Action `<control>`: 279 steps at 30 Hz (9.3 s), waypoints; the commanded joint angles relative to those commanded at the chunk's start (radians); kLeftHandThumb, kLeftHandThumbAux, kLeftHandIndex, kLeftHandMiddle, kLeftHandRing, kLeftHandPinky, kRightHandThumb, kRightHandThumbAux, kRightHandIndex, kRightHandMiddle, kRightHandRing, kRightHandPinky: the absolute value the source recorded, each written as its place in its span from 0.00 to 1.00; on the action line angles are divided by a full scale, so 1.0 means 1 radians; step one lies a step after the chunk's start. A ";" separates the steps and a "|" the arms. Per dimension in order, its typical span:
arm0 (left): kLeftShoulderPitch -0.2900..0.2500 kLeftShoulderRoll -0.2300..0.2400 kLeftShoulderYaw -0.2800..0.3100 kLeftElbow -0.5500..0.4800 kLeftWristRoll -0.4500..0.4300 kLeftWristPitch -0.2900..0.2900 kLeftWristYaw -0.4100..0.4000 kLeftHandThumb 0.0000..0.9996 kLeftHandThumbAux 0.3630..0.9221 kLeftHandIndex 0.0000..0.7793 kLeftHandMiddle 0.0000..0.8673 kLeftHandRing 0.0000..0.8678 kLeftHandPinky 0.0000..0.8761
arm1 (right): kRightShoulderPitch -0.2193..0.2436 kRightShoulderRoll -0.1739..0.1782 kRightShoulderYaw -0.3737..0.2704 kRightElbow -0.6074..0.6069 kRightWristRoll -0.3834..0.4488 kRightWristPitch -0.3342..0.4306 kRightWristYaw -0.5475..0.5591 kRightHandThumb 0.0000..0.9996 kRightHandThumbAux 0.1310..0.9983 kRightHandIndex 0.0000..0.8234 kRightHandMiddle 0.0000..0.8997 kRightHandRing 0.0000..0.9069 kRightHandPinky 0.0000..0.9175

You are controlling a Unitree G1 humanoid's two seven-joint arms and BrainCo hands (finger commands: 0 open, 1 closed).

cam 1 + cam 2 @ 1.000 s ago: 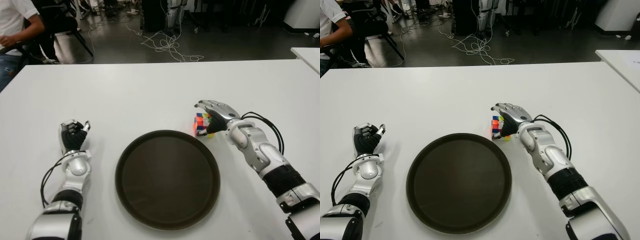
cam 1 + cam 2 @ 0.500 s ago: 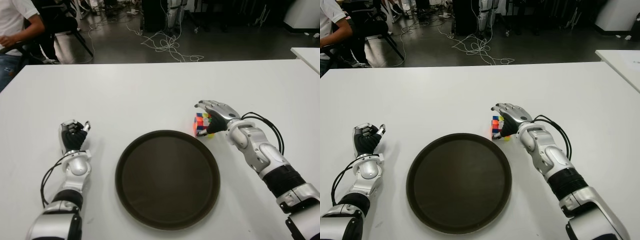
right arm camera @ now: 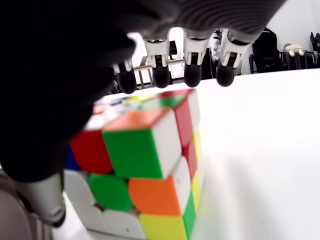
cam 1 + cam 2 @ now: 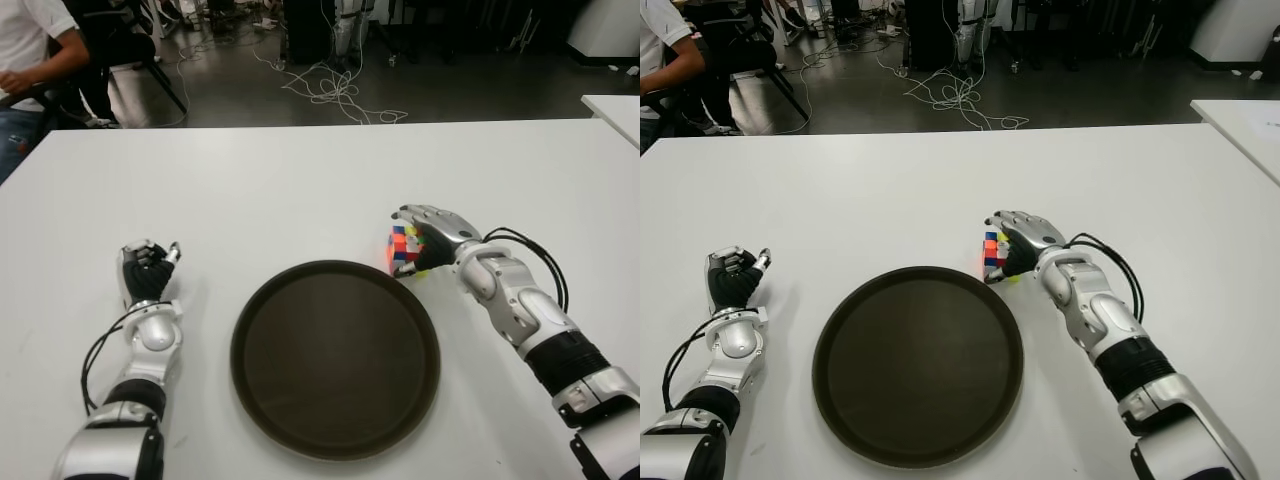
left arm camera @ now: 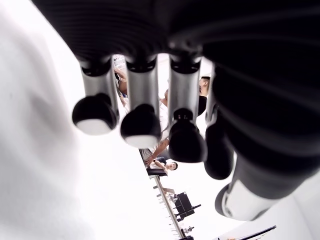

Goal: Pick up the Rubik's Cube and put it in the plate

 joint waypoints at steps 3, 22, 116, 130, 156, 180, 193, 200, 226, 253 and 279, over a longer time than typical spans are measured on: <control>0.000 0.002 0.000 0.005 0.000 -0.007 -0.002 0.37 0.71 0.89 0.97 0.98 0.98 | -0.001 0.001 0.001 0.009 0.003 -0.010 -0.005 0.00 0.65 0.00 0.00 0.00 0.05; -0.003 0.001 0.003 0.010 -0.002 -0.004 -0.003 0.37 0.72 0.89 0.97 0.98 0.98 | -0.013 -0.004 0.010 0.043 0.012 -0.026 0.011 0.00 0.63 0.00 0.00 0.00 0.07; -0.002 0.004 -0.002 0.010 0.006 -0.010 0.007 0.38 0.71 0.89 0.97 0.98 0.98 | -0.025 0.050 -0.024 0.078 0.023 0.028 -0.248 0.70 0.68 0.53 0.84 0.84 0.82; -0.001 0.000 0.003 0.013 0.004 -0.028 0.020 0.36 0.72 0.91 0.98 0.98 0.98 | -0.012 0.059 -0.032 0.036 0.019 0.062 -0.244 0.70 0.68 0.53 0.84 0.84 0.82; -0.004 -0.005 0.009 0.011 -0.006 -0.022 0.014 0.39 0.71 0.88 0.96 0.97 0.98 | 0.017 0.083 -0.086 -0.002 0.057 0.059 -0.326 0.70 0.67 0.53 0.85 0.85 0.84; -0.011 0.005 0.001 0.022 0.003 -0.016 0.008 0.40 0.70 0.90 0.98 0.99 0.99 | 0.154 0.168 -0.282 -0.343 0.265 -0.105 -0.446 0.70 0.68 0.53 0.89 0.89 0.87; -0.012 0.002 0.001 0.023 0.001 -0.020 0.005 0.37 0.73 0.90 0.97 0.98 0.98 | 0.246 0.255 -0.250 -0.460 0.303 -0.181 -0.416 0.70 0.68 0.53 0.90 0.90 0.88; -0.015 0.000 0.007 0.027 -0.005 -0.011 0.004 0.39 0.70 0.89 0.97 0.98 0.98 | 0.287 0.260 -0.187 -0.465 0.246 -0.221 -0.398 0.69 0.69 0.53 0.88 0.89 0.87; -0.015 -0.003 0.002 0.017 0.001 -0.005 0.012 0.39 0.71 0.91 0.98 1.00 0.99 | 0.327 0.176 -0.069 -0.440 0.298 -0.329 -0.068 0.68 0.69 0.53 0.89 0.90 0.88; -0.010 -0.012 0.001 -0.006 0.003 0.018 0.017 0.38 0.70 0.93 0.99 1.00 1.00 | 0.284 0.041 0.032 -0.499 0.147 -0.174 0.249 0.68 0.70 0.52 0.63 0.62 0.56; -0.008 -0.010 0.002 -0.005 -0.002 0.013 0.001 0.34 0.75 0.93 0.99 0.99 0.99 | 0.257 0.076 0.075 -0.451 -0.009 -0.094 0.150 0.68 0.70 0.52 0.73 0.74 0.72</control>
